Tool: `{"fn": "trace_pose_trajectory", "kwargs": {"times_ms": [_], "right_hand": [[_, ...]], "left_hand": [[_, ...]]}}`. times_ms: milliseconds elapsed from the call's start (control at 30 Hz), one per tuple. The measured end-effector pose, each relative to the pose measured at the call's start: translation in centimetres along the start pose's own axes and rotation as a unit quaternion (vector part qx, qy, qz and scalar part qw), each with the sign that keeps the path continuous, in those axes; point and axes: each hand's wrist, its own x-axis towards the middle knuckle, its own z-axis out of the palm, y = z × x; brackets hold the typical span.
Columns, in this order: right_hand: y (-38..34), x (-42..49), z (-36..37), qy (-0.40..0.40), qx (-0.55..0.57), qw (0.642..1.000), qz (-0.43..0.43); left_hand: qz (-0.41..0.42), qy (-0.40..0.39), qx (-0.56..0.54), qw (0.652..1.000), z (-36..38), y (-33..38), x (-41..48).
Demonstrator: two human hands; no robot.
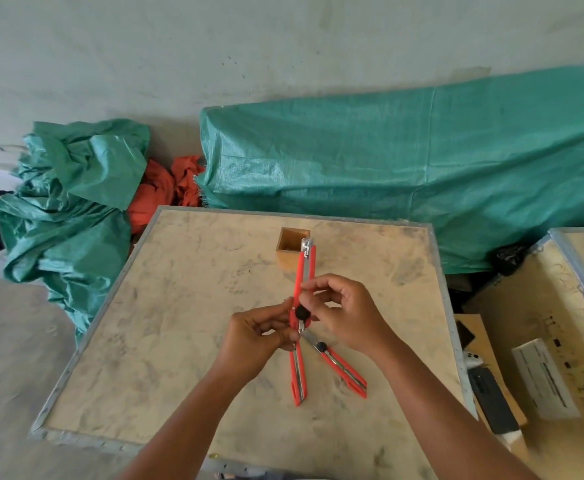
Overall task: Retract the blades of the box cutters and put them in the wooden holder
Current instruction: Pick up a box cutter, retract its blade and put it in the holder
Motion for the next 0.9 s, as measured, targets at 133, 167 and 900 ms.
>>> {"fn": "trace_pose_trajectory", "kwargs": {"times_ms": [133, 167, 900], "right_hand": [[0.1, 4.4, -0.3, 0.054, 0.009, 0.998, -0.001], [0.2, 5.7, -0.4, 0.061, 0.003, 0.998, -0.005], [12.2, 24.8, 2.1, 0.135, -0.269, 0.952, -0.049]], "left_hand": [[-0.005, -0.005, 0.015, 1.0, -0.9, -0.3, 4.1], [-0.005, -0.001, 0.019, 1.0, -1.2, -0.5, 5.6], [-0.09, -0.027, 0.244, 0.965, -2.4, -8.4, 27.3]]}}
